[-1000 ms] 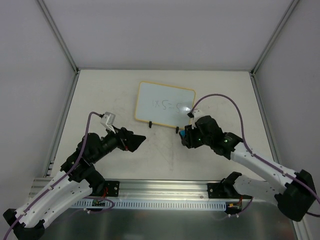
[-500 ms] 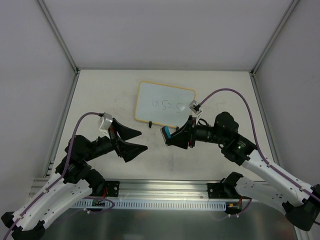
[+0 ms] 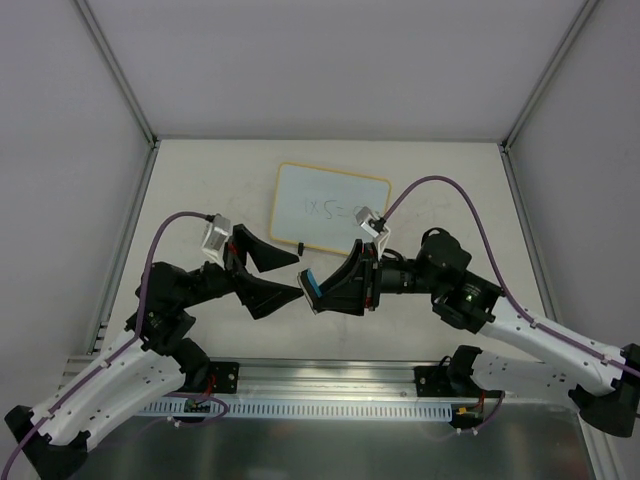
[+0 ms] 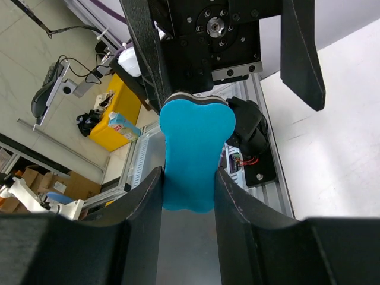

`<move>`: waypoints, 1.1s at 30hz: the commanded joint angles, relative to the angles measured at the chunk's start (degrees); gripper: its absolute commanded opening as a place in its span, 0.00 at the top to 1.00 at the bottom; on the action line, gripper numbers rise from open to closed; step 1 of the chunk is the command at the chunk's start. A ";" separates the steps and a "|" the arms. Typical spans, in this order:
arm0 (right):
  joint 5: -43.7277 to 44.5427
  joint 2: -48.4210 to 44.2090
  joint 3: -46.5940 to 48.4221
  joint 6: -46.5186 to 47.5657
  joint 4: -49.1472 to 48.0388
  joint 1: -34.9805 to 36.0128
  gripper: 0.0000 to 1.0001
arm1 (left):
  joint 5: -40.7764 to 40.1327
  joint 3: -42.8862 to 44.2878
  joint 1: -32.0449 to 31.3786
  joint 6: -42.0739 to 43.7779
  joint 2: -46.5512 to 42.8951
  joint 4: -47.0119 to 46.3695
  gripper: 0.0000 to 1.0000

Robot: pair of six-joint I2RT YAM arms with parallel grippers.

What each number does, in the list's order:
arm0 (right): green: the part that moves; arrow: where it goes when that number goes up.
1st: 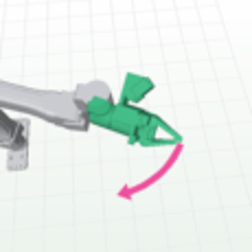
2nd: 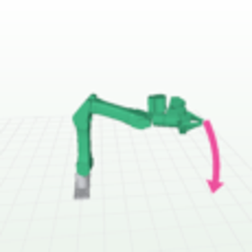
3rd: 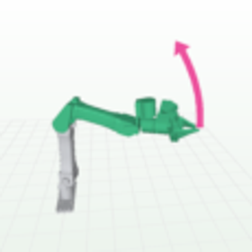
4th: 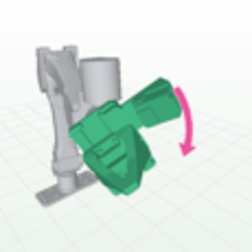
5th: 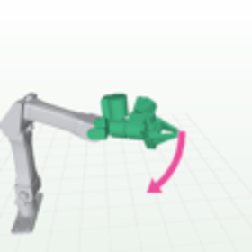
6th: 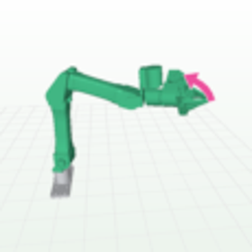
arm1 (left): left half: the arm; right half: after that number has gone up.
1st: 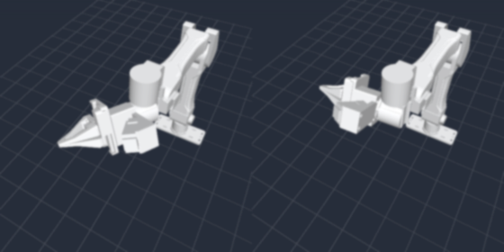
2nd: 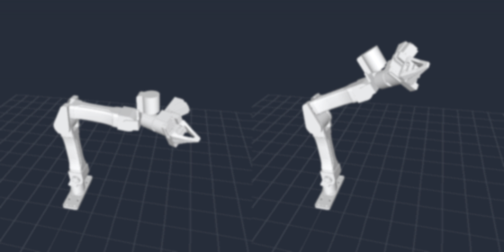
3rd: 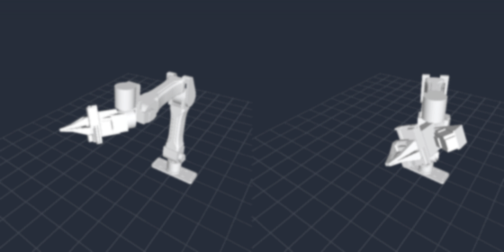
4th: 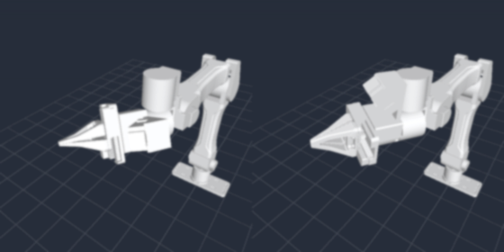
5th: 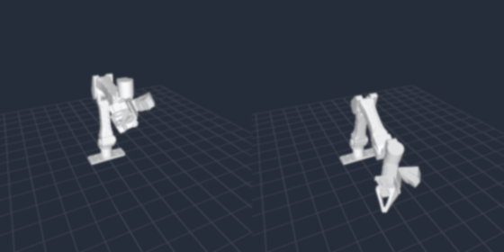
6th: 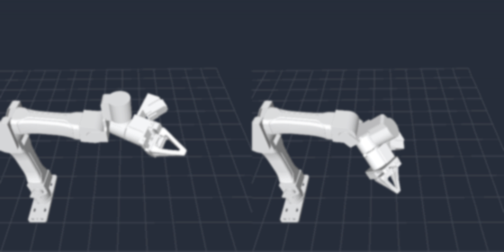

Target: Erase the whiteboard

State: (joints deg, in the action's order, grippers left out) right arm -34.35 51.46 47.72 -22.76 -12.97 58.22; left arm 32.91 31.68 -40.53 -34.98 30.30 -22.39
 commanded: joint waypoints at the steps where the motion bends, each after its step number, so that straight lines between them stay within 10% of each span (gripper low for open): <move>1: 4.18 0.13 3.69 5.88 0.84 1.72 0.76 | 1.46 1.45 -0.25 -6.23 -0.42 -9.42 0.01; 33: 6.84 6.02 8.26 11.34 -0.48 2.60 0.78 | -1.09 -1.97 -1.39 -14.94 1.42 -14.70 0.01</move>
State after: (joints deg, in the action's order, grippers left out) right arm -27.75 57.34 53.08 -12.82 -10.87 60.49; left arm 32.42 30.00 -41.32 -50.17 31.99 -32.80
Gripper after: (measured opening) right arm 0.380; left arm 0.990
